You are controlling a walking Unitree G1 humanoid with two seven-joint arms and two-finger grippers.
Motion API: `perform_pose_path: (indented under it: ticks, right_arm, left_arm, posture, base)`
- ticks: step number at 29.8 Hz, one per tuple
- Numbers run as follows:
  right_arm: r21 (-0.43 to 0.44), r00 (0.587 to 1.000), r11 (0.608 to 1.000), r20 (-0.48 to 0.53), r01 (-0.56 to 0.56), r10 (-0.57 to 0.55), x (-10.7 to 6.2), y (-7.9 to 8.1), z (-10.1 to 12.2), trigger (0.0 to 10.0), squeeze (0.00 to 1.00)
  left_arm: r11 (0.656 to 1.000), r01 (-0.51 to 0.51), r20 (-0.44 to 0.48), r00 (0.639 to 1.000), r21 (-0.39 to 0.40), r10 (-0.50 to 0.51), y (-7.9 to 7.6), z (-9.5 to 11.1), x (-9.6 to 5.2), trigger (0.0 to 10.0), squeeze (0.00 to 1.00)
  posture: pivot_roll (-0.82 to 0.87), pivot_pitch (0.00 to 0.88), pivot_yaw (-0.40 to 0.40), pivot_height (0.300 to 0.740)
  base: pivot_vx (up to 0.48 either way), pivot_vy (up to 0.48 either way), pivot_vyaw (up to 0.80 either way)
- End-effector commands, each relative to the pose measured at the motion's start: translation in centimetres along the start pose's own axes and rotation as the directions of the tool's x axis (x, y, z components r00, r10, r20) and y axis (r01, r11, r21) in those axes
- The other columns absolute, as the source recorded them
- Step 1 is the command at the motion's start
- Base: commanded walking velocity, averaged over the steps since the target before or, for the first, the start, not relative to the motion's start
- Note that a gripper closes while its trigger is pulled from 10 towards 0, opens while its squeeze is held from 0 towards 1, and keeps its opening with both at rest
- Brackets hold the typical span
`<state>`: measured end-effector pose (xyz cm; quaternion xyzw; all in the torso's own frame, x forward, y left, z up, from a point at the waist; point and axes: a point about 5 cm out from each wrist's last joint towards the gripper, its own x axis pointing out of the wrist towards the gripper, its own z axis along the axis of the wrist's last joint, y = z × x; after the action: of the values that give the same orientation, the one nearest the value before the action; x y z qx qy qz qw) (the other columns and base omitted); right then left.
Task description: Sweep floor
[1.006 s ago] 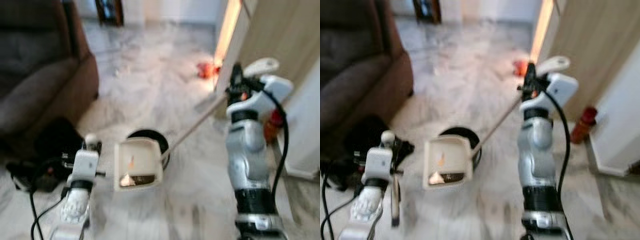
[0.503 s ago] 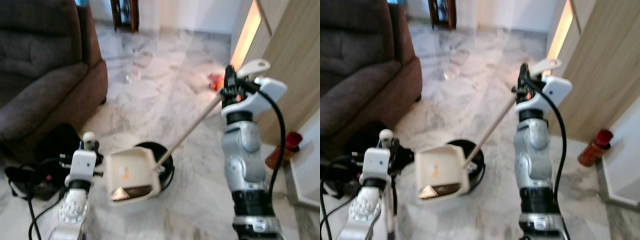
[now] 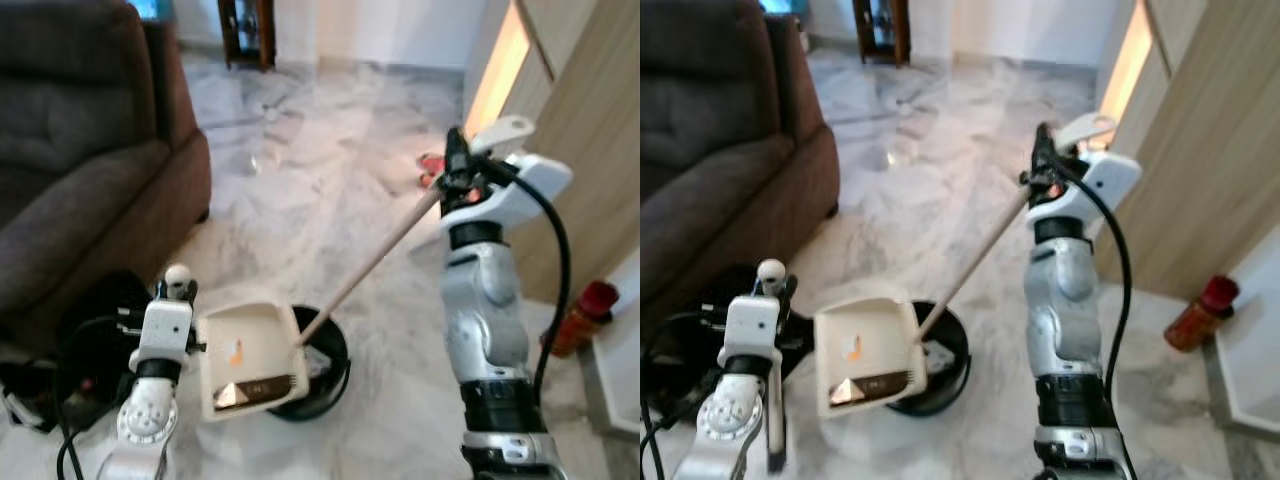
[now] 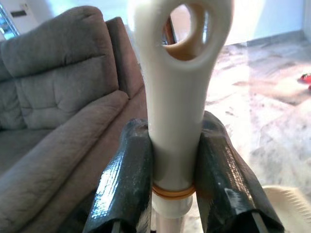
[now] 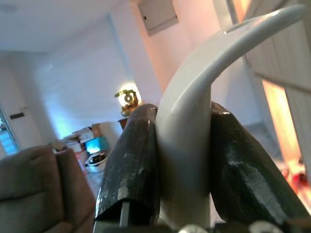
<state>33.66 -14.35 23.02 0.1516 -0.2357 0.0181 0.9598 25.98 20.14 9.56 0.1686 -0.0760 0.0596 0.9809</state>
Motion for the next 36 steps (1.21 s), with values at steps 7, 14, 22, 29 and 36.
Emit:
perform_pose_path:
  ticks: [7,14,22,29,36]
  right_arm:
    - [0.042,0.997,0.998,0.068,-0.045,0.042,0.6,1.6,1.4,10.0,0.00]
    - [0.035,0.994,0.997,0.086,-0.066,0.062,0.5,2.2,1.6,10.0,0.00]
    - [0.048,0.986,0.991,0.118,-0.124,0.118,0.1,3.5,2.0,10.0,0.00]
    - [0.037,0.972,0.980,0.146,-0.193,0.186,-0.3,5.4,2.1,10.0,0.00]
    - [0.017,0.950,0.964,0.176,-0.265,0.258,-1.0,7.2,2.3,10.0,0.00]
  left_arm:
    - [1.000,-0.018,0.044,0.999,0.016,0.017,0.6,0.7,0.3,10.0,0.00]
    - [1.000,-0.016,0.056,0.998,0.008,0.015,0.5,0.8,0.4,10.0,0.00]
    - [1.000,-0.014,0.060,0.998,0.010,0.013,0.6,0.8,0.4,10.0,0.00]
    - [1.000,-0.011,0.065,0.998,0.010,0.010,0.6,0.9,0.4,10.0,0.00]
    - [1.000,-0.011,0.066,0.998,0.011,0.010,0.6,0.9,0.4,10.0,0.00]
  posture:
    - [0.16,0.057,-0.018,0.740]
    - [0.16,0.061,-0.016,0.740]
    - [0.16,0.061,-0.015,0.740]
    - [0.17,0.063,-0.014,0.740]
    - [0.16,0.064,-0.015,0.740]
  base:
    - [0.362,0.000,0.00]
    - [0.000,0.000,0.00]
    - [0.000,0.000,0.00]
    - [0.000,0.000,0.00]
    - [0.000,0.000,0.00]
